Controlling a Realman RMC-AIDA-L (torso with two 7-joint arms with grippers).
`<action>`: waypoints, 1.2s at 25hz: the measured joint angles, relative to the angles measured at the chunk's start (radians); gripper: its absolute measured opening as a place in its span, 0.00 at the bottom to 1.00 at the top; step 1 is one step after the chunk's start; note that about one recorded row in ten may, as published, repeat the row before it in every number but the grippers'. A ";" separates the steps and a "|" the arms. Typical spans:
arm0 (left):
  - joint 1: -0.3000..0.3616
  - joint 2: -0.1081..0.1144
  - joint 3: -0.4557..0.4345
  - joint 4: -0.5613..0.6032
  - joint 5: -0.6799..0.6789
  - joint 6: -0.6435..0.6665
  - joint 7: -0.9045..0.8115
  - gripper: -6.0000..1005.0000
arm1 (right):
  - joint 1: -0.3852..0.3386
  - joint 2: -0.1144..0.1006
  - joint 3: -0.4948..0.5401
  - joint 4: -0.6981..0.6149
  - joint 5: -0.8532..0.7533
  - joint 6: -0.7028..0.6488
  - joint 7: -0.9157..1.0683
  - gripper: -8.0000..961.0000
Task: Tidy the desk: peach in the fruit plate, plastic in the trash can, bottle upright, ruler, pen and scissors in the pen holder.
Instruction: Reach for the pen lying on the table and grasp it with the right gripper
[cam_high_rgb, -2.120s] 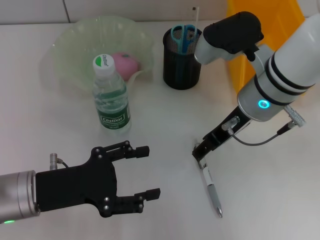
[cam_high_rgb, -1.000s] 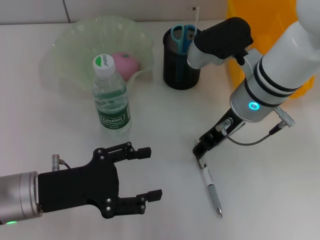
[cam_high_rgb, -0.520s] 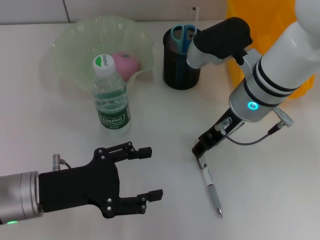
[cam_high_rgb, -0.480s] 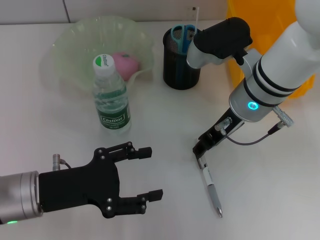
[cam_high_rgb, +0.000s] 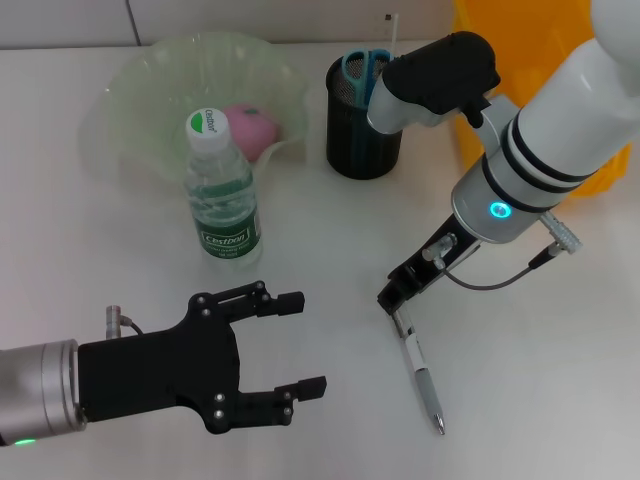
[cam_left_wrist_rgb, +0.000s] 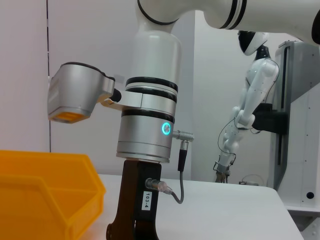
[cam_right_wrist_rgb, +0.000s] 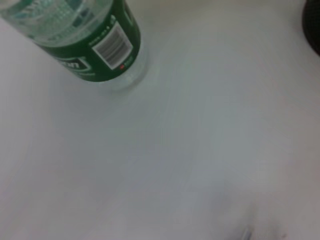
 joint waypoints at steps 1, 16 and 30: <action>-0.001 0.000 0.000 0.000 0.000 0.000 0.000 0.79 | 0.000 0.000 0.000 -0.001 0.002 0.000 0.000 0.50; -0.007 0.000 -0.001 0.000 0.000 0.002 0.000 0.79 | 0.029 0.000 -0.024 0.072 0.021 0.026 0.000 0.51; -0.004 -0.001 -0.001 -0.004 0.001 -0.003 0.000 0.79 | 0.029 0.000 -0.040 0.078 0.025 0.027 0.000 0.41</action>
